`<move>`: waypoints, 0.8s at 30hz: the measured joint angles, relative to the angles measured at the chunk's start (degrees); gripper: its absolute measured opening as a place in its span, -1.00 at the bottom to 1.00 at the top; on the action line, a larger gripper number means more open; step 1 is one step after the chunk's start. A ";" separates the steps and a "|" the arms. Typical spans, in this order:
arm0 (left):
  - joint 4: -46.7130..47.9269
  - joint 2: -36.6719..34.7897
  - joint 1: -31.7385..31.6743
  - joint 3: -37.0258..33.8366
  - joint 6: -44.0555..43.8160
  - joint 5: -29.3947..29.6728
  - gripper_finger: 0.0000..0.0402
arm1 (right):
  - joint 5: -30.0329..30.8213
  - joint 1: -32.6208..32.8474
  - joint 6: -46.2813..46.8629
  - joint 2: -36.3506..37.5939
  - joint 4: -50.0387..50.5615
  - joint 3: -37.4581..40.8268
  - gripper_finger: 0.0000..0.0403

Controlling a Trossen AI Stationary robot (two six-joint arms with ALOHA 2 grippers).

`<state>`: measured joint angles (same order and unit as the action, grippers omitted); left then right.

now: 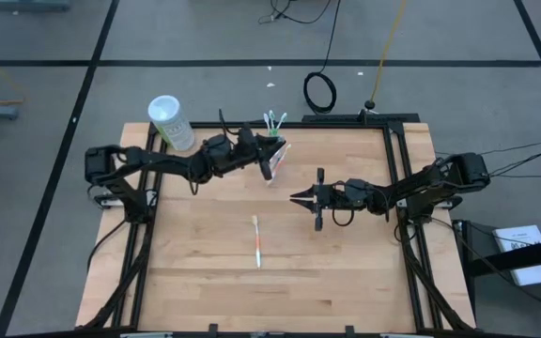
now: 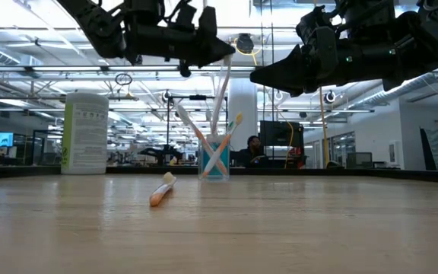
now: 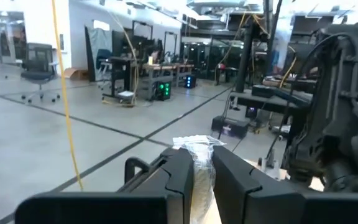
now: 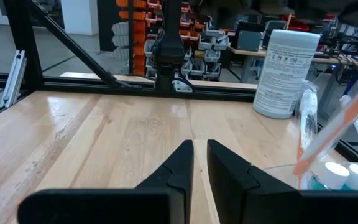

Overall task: Pick & Place toothbrushing station
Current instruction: Put the orange toothbrush into the transparent organizer

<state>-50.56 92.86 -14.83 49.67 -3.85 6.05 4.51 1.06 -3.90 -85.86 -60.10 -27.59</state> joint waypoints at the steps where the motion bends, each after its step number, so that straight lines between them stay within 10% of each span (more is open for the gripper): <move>1: -0.12 0.36 -0.16 0.00 -0.29 0.00 -0.75 | 0.00 0.00 0.00 0.00 0.00 0.00 -0.80; 24: 5.66 4.37 -0.76 0.00 -3.36 6.55 -0.75 | 0.13 0.00 -0.20 0.00 0.37 0.00 -0.80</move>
<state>-44.90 97.23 -15.60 49.67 -7.21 12.60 4.64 1.06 -4.11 -85.86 -59.72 -27.59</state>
